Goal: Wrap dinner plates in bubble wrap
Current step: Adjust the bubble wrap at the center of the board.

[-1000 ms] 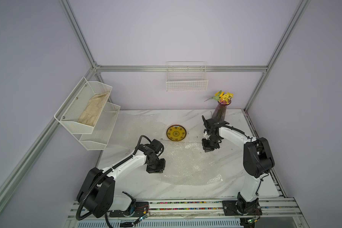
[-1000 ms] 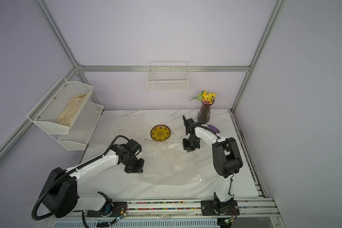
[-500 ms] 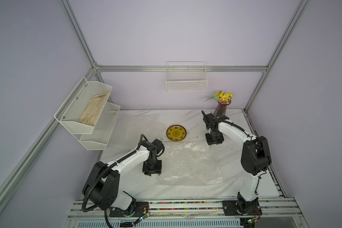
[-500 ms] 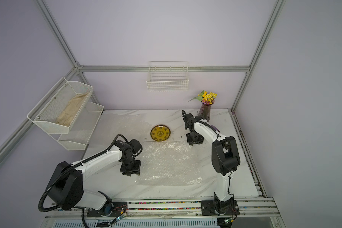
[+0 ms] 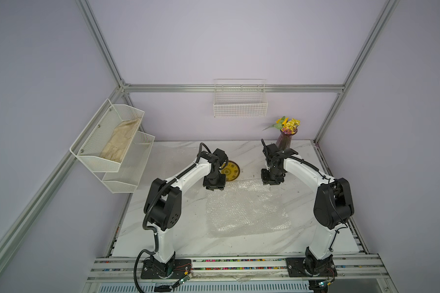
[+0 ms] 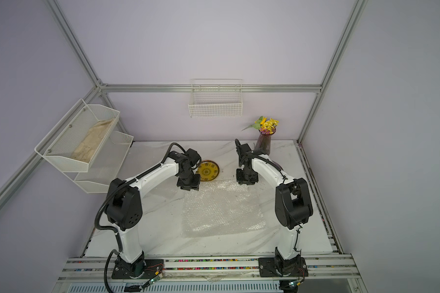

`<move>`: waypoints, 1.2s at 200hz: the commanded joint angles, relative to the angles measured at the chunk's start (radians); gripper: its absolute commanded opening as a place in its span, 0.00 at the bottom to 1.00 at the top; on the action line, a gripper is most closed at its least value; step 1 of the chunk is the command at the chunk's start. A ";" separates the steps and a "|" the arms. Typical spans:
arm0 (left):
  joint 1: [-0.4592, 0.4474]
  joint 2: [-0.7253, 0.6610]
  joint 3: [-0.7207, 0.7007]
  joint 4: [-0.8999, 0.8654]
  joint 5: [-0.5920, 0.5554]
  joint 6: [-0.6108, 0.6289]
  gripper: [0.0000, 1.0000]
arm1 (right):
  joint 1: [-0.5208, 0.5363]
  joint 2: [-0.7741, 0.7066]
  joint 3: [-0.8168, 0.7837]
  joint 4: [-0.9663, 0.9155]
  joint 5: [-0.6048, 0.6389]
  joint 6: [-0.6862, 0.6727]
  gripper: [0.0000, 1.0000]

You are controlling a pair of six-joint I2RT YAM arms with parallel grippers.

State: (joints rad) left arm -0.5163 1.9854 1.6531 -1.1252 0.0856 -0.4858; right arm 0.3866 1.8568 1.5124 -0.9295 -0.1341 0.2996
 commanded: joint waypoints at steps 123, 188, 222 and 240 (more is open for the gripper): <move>0.030 -0.027 -0.272 0.088 -0.032 -0.004 0.38 | -0.016 -0.118 -0.452 0.250 -0.047 0.165 0.28; 0.023 -0.060 -0.069 0.027 -0.007 -0.026 0.46 | -0.017 -0.115 -0.253 0.248 -0.105 0.155 0.33; 0.009 -0.014 -0.070 0.040 0.018 -0.050 0.41 | -0.039 -0.035 -0.210 0.230 0.007 0.179 0.30; 0.006 0.014 -0.102 0.063 0.016 -0.054 0.40 | -0.054 0.005 -0.201 0.225 0.076 0.175 0.28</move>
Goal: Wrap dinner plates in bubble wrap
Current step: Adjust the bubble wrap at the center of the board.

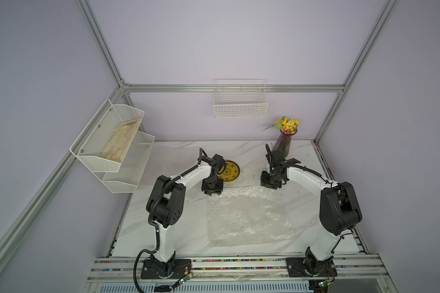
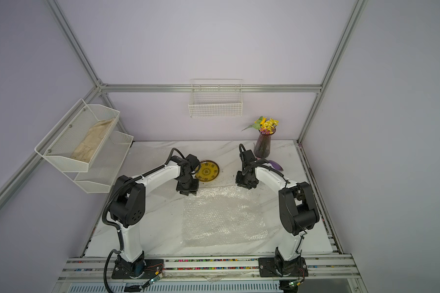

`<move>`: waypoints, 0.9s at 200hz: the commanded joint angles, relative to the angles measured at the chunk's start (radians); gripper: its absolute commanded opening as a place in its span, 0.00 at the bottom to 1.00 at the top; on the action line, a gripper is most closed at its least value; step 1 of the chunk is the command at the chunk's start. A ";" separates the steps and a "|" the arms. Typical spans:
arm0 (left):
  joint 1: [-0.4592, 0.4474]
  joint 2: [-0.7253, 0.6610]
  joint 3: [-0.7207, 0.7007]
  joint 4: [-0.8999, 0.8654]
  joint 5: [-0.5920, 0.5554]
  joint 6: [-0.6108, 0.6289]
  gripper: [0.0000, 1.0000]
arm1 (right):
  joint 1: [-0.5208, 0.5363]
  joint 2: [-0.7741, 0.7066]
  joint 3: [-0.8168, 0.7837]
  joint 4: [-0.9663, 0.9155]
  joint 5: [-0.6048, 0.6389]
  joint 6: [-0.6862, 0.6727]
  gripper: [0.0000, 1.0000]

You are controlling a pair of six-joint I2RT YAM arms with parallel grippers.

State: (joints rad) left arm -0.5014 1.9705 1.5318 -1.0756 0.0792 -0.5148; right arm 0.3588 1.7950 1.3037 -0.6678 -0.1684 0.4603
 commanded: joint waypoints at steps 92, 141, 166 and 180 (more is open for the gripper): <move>0.032 0.141 -0.036 0.051 -0.108 0.004 0.37 | -0.086 0.078 -0.157 0.201 0.139 -0.048 0.28; 0.082 0.092 -0.049 0.048 -0.131 0.039 0.38 | -0.086 0.052 -0.128 0.300 -0.022 -0.018 0.30; 0.087 0.026 -0.001 0.042 -0.100 0.064 0.40 | -0.083 0.014 -0.063 0.266 -0.049 0.036 0.30; 0.097 -0.013 0.034 0.036 -0.079 0.062 0.41 | -0.075 0.028 -0.021 0.271 -0.112 0.077 0.33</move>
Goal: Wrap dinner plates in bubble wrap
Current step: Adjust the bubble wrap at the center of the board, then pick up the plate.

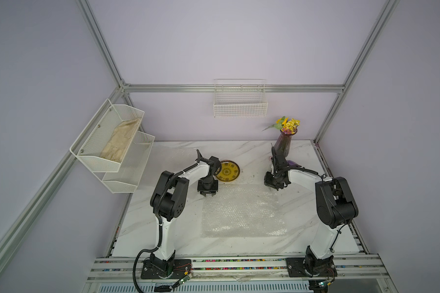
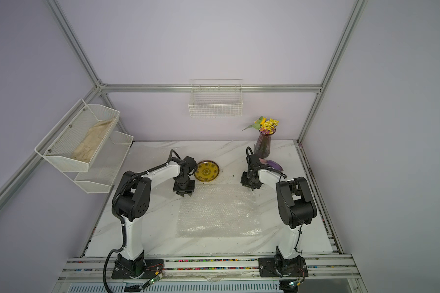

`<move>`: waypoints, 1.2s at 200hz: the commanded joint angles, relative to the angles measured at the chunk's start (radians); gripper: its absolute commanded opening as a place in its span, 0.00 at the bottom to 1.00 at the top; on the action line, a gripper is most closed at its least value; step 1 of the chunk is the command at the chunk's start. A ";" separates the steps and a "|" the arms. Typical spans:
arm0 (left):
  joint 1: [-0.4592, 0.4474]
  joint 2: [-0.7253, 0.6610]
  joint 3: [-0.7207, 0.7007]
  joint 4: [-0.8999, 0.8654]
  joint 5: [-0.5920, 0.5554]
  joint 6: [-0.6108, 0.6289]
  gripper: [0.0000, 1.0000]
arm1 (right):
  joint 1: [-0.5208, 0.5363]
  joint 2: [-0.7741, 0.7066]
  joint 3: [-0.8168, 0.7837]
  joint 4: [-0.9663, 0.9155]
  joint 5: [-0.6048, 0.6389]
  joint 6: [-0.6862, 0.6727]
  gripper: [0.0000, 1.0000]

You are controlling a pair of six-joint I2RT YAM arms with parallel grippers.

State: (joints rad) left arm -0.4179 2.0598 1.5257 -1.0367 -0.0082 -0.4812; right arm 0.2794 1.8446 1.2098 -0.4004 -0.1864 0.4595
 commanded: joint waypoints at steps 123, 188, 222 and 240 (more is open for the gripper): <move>0.064 0.256 0.678 0.001 0.252 0.115 0.24 | 0.118 0.416 0.507 0.037 -0.344 0.204 0.26; 0.064 0.356 0.687 0.001 0.285 0.110 0.24 | 0.124 0.376 0.493 -0.051 -0.142 0.205 0.21; 0.055 0.374 0.676 0.008 0.351 0.110 0.24 | 0.127 0.347 0.449 0.064 -0.267 0.228 0.21; 0.044 0.382 0.681 0.016 0.381 0.108 0.24 | 0.128 0.344 0.435 0.102 -0.289 0.248 0.22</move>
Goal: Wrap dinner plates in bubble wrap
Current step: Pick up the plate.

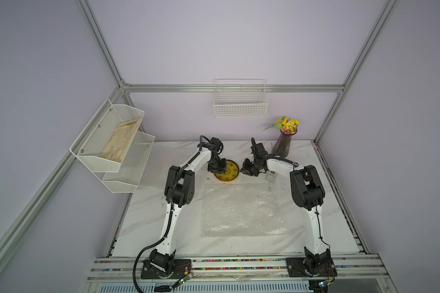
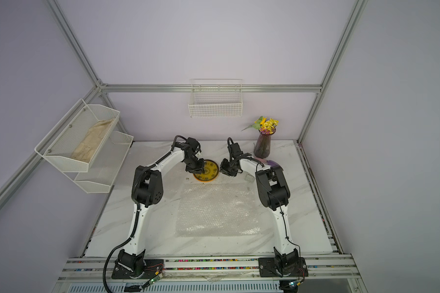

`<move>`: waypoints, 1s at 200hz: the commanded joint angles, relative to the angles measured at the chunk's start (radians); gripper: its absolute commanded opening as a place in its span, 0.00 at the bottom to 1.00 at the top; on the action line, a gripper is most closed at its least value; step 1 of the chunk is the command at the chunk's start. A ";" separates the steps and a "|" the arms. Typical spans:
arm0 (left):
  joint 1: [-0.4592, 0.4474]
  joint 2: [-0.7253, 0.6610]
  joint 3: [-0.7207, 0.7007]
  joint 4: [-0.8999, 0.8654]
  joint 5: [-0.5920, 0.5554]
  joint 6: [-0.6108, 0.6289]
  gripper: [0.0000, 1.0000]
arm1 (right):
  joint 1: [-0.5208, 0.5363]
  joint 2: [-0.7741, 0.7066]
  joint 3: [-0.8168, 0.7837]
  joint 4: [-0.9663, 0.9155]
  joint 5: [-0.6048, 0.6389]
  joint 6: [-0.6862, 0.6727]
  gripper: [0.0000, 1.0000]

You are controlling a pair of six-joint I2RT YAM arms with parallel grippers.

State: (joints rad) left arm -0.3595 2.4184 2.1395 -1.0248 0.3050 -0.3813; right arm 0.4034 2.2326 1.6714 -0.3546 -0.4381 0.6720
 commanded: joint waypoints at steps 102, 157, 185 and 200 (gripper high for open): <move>-0.042 0.038 0.057 0.008 0.140 0.008 0.24 | 0.002 -0.054 -0.056 0.177 -0.056 0.053 0.24; -0.047 0.046 0.063 0.006 0.148 0.005 0.24 | 0.005 0.006 -0.008 0.132 -0.045 0.049 0.21; -0.048 0.048 0.063 0.007 0.152 0.004 0.24 | 0.005 0.014 -0.001 0.151 -0.056 0.046 0.16; -0.048 0.048 0.062 0.007 0.152 0.003 0.24 | 0.006 0.017 0.004 0.145 -0.054 0.042 0.13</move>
State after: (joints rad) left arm -0.3962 2.4382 2.1410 -1.0134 0.4446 -0.3817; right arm 0.4042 2.2372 1.6432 -0.2131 -0.4915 0.7132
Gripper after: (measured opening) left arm 0.237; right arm 0.145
